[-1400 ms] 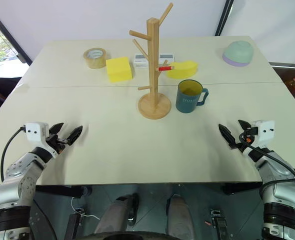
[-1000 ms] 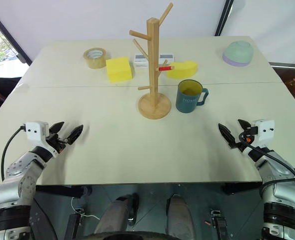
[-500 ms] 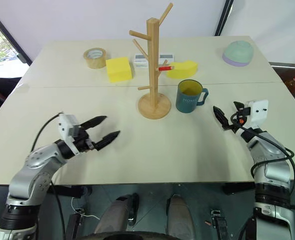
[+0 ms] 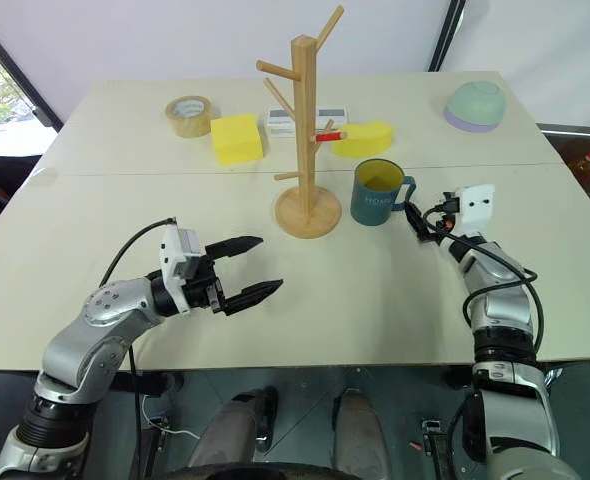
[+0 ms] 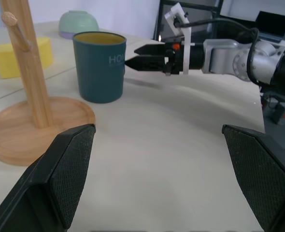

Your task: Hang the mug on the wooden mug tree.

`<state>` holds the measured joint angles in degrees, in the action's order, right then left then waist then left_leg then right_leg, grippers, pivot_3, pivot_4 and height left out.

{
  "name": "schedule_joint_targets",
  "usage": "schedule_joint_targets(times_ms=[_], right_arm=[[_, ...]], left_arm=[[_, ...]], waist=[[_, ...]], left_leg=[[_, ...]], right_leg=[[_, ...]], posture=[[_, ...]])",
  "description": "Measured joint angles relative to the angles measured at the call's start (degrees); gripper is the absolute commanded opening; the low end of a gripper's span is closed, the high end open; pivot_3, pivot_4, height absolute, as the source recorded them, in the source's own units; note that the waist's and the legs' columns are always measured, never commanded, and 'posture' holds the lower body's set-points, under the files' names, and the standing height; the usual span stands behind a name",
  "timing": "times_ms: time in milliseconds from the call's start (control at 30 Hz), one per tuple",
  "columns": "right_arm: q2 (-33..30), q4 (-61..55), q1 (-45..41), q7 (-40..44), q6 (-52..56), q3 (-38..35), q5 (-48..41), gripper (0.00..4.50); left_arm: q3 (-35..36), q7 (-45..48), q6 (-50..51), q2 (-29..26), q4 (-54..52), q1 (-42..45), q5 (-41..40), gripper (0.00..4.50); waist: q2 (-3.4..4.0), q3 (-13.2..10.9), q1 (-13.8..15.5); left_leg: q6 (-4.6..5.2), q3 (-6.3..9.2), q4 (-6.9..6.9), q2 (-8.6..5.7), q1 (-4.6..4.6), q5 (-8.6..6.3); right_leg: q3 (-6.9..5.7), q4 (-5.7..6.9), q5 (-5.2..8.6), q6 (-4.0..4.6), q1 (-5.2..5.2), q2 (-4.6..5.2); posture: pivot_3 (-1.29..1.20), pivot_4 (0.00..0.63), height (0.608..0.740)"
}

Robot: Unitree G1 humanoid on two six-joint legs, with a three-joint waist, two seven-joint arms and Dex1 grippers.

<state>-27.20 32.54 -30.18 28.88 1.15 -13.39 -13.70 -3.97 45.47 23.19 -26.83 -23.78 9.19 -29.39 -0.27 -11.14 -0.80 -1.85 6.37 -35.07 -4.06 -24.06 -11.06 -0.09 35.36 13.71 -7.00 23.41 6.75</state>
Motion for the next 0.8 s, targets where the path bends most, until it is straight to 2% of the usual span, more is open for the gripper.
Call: schedule_joint_targets(times_ms=[233,333,500,567,700,800], right_arm=[[1.05,11.30,-6.49,-2.24,-5.14,1.44,3.39,4.44],[1.31,15.67,-8.81,-1.40,-7.04,1.63,3.51,3.53],[1.55,19.00,-9.88,0.63,-9.27,1.61,3.38,0.92],[1.80,19.07,-9.96,1.32,-9.69,1.61,3.35,0.05],[1.87,18.84,-9.88,1.98,-10.27,1.37,3.33,0.05],[0.28,13.07,-6.77,2.57,-10.54,3.11,5.09,0.05]], left_arm=[[0.42,-0.54,-0.03,0.00,0.25,0.75,0.03,4.50],[0.56,-0.54,-0.04,0.01,0.48,0.91,0.03,4.50],[0.91,-0.58,-0.10,0.00,0.62,0.91,0.03,4.50],[1.26,-0.59,-0.13,0.00,0.66,0.90,0.03,4.50],[1.63,-0.58,-0.29,-0.05,1.19,0.66,0.03,4.50],[2.68,-0.63,-0.79,-0.14,1.51,0.62,0.09,4.50]], waist=[[0.00,0.00,-0.05],[0.00,0.00,-0.09],[0.00,0.00,-0.11],[0.00,0.00,-0.15],[0.00,0.00,-0.16],[0.02,-0.01,-0.08]], left_leg=[[0.00,-0.04,-0.01,-0.01,0.05,0.01],[0.00,-0.04,-0.01,-0.01,0.05,0.01],[0.00,-0.03,-0.02,-0.01,0.06,0.01],[0.00,-0.03,-0.02,-0.01,0.07,0.01],[0.00,-0.03,-0.02,-0.01,0.10,0.01],[0.00,-0.02,0.00,-0.01,0.11,0.01]], right_leg=[[0.00,0.06,0.00,0.00,-0.03,-0.02],[0.00,0.06,0.00,0.00,-0.04,-0.04],[0.00,0.07,0.00,0.00,-0.05,-0.05],[0.01,0.08,0.00,-0.01,-0.05,-0.05],[0.02,0.09,0.00,-0.01,-0.07,-0.06],[0.02,0.11,0.00,-0.01,-0.05,-0.07]], posture=[[0.00,0.150,0.740],[0.00,0.150,0.740],[0.00,0.150,0.740],[0.00,0.150,0.740],[0.00,0.150,0.740],[0.00,0.150,0.740]])
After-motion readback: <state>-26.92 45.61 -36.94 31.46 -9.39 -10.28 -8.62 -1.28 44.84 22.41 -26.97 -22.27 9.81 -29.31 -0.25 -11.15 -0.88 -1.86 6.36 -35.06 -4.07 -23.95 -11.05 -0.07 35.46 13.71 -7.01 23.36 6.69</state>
